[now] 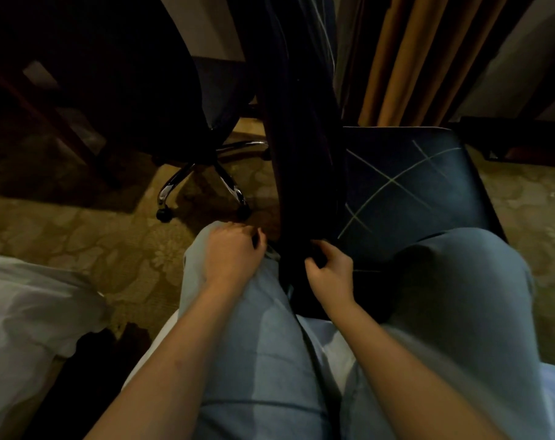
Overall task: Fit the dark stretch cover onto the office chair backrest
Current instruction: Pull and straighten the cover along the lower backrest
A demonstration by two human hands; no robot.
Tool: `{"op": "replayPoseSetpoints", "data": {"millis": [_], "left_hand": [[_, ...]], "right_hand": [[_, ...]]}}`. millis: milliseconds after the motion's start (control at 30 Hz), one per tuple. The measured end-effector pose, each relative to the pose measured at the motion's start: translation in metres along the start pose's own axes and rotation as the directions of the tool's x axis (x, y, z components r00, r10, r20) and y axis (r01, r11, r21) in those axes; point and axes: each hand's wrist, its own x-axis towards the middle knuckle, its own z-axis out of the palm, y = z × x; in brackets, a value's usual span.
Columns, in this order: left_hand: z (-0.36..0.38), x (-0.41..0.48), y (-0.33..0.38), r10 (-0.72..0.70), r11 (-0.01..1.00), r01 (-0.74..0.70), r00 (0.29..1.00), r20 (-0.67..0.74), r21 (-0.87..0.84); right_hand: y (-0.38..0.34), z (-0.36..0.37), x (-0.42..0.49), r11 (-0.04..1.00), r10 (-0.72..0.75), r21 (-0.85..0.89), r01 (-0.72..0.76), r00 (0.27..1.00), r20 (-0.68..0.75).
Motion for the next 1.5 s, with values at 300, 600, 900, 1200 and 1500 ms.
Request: {"op": "replayPoseSetpoints", "data": {"millis": [300, 600, 900, 1200, 1500], "left_hand": [[-0.002, -0.002, 0.001, 0.015, 1.0, -0.015, 1.0, -0.005, 0.003], [-0.002, 0.0, -0.002, 0.008, 1.0, -0.008, 1.0, 0.016, -0.017], [-0.004, -0.003, 0.0, -0.002, 1.0, 0.002, 1.0, 0.004, 0.001], [0.001, -0.002, -0.006, 0.032, 0.998, -0.033, 0.999, -0.017, -0.049], [0.001, -0.001, -0.002, 0.023, 1.0, -0.023, 1.0, -0.006, 0.012]], "right_hand": [[-0.006, -0.005, -0.003, 0.996, -0.084, 0.0, 0.085, 0.995, -0.045], [-0.008, -0.004, -0.001, 0.951, -0.31, -0.025, 0.309, 0.945, -0.107], [-0.002, -0.006, -0.002, 0.999, -0.044, -0.028, 0.044, 0.999, 0.009], [-0.024, -0.014, 0.002, 0.909, -0.417, -0.028, 0.417, 0.904, -0.092], [-0.012, -0.008, -0.004, 0.998, -0.059, -0.034, 0.059, 0.998, 0.001]]}}
